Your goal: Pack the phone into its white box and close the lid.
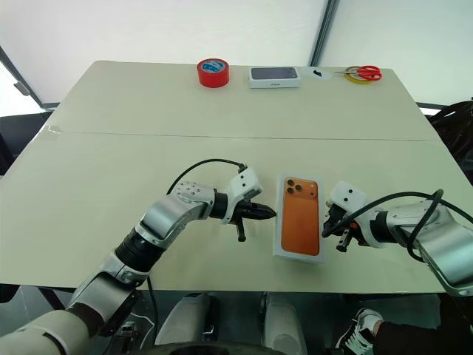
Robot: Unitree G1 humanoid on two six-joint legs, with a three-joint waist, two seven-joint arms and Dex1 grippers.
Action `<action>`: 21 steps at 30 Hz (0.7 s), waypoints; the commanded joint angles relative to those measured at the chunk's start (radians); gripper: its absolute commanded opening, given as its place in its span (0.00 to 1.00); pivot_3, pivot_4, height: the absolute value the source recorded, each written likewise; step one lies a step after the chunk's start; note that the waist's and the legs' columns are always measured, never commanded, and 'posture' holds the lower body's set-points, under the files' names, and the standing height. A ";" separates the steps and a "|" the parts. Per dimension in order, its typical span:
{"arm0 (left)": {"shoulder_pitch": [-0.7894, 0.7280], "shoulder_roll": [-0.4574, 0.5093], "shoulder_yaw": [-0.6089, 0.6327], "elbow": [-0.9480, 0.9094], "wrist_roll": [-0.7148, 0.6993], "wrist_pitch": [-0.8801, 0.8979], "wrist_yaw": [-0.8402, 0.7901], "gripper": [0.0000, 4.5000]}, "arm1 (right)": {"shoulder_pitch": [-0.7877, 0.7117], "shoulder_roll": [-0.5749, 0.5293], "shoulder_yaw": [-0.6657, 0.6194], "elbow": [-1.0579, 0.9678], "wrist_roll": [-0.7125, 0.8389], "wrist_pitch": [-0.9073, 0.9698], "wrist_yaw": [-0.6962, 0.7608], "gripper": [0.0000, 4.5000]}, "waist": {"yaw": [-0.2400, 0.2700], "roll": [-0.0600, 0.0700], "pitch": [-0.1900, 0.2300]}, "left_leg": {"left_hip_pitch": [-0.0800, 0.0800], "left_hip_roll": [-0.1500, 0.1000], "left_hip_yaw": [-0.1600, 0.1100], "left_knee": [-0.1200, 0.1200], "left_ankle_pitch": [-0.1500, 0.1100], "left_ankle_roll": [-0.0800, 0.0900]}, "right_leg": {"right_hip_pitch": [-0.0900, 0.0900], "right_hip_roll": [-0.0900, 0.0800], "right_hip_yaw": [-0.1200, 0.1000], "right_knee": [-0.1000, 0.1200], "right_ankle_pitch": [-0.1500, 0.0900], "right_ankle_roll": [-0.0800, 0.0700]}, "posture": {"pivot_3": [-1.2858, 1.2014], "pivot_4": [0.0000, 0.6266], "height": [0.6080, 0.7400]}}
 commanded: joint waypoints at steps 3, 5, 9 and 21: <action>-0.018 -0.025 0.012 -0.024 -0.030 -0.003 -0.002 0.00 | -0.019 0.001 -0.042 -0.024 0.022 -0.022 0.019 0.01 | 0.000 0.000 0.000 | 0.000 0.000 0.000 0.000 0.000 0.000 | 0.000 0.000 0.000 0.000 0.000 0.000 | 0.52 0.24 0.94; -0.017 -0.023 0.011 -0.021 -0.029 -0.005 -0.003 0.00 | -0.019 0.001 -0.045 -0.025 0.023 -0.021 0.020 0.01 | 0.000 0.000 0.000 | 0.000 0.000 0.000 0.000 0.000 0.000 | 0.000 0.000 0.000 0.000 0.000 0.000 | 0.52 0.24 0.94; -0.013 -0.023 0.011 -0.012 -0.026 -0.008 0.000 0.00 | -0.024 0.001 -0.054 -0.027 0.028 -0.016 0.019 0.01 | 0.000 0.000 0.000 | 0.000 0.000 0.000 0.000 0.000 0.000 | 0.000 0.000 0.000 0.000 0.000 0.000 | 0.52 0.24 0.94; -0.013 -0.039 0.041 0.015 -0.030 0.004 0.022 0.00 | -0.037 0.004 -0.063 -0.019 0.033 -0.014 0.017 0.01 | 0.000 0.000 0.000 | 0.000 0.000 0.000 0.000 0.000 0.000 | 0.000 0.000 0.000 0.000 0.000 0.000 | 0.52 0.24 0.94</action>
